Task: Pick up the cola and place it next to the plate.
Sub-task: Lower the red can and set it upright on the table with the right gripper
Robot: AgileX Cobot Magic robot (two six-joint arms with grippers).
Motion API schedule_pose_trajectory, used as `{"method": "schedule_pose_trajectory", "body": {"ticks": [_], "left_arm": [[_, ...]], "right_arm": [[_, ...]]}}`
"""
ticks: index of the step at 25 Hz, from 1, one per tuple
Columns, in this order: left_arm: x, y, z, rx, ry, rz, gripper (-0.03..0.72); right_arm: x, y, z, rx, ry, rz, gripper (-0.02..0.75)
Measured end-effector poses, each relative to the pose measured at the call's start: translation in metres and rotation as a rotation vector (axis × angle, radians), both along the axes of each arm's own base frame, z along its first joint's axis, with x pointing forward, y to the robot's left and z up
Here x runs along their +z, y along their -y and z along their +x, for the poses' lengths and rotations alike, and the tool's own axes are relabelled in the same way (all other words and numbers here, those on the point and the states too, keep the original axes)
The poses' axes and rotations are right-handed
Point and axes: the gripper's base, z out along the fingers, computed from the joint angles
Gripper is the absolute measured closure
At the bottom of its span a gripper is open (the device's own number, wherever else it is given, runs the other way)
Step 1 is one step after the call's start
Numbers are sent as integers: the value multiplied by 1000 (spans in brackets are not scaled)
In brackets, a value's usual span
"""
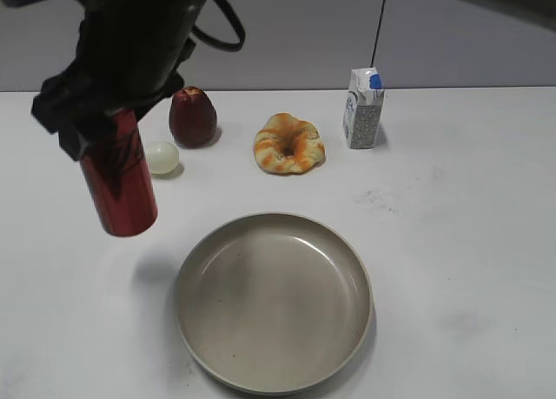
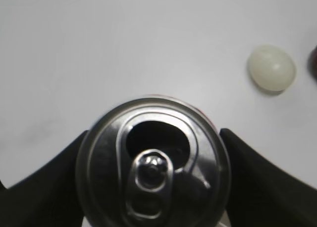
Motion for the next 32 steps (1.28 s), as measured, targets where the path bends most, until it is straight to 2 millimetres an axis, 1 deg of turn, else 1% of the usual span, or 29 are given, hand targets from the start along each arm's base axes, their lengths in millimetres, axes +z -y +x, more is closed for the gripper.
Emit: {"method": "schedule_pose_trajectory", "body": {"ticks": [3,6,13,21,27,32], "left_arm": [[0,0,0,0,0,0,461],[0,0,0,0,0,0,461],[0,0,0,0,0,0,461],[0,0,0,0,0,0,461],[0,0,0,0,0,0,459],[0,0,0,0,0,0,457]], "right_arm": [[-15,-8,-14,25,-12,-25,207],[-28,-9,-19,33,-14,-51,207],[-41,-6,-16,28,23,-82,207],[-61,-2,-19,25,-13,-120,207],[-67,-5,-19,14,-30,-100,207],[-77,-7,-18,10,-47,-106,207]]}}
